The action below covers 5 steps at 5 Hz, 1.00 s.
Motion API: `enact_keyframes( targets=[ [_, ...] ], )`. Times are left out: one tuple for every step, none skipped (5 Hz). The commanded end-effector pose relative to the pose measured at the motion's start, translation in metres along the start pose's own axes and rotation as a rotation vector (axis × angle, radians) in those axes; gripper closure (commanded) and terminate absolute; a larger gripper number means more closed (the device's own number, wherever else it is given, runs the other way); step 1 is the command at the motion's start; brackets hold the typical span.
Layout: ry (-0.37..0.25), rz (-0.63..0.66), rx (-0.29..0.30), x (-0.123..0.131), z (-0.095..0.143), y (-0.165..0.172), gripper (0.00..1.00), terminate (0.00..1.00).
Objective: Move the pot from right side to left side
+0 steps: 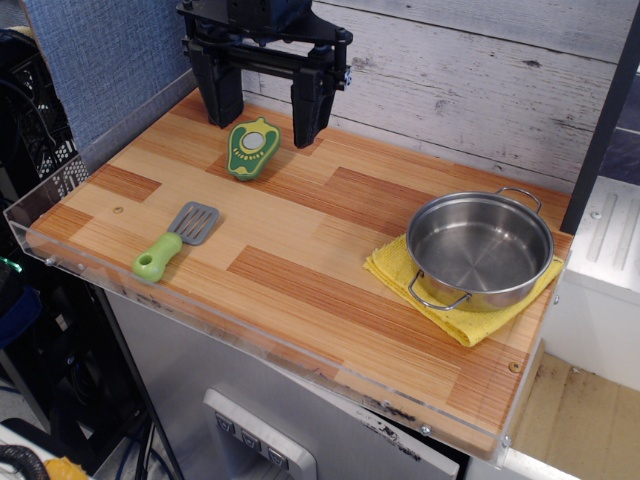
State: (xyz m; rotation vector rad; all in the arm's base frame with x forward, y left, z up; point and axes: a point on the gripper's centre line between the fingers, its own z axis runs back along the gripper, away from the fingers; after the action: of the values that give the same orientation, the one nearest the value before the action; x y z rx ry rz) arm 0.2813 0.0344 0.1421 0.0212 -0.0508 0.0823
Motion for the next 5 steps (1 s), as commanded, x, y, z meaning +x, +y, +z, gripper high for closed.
enact_keyframes(
  targets=[
    [0.0, 0.0, 0.0, 0.0, 0.0, 0.0, 0.0, 0.0],
    [-0.03, -0.019, -0.008, 0.005, 0.003, -0.005, 0.0, 0.0],
    [-0.044, -0.065, -0.009, 0.009, -0.001, -0.021, 0.0, 0.0],
    [-0.063, -0.103, 0.023, 0.013, -0.014, -0.045, 0.0, 0.0],
    [-0.049, -0.113, 0.023, 0.025, -0.039, -0.062, 0.0, 0.0]
  ],
)
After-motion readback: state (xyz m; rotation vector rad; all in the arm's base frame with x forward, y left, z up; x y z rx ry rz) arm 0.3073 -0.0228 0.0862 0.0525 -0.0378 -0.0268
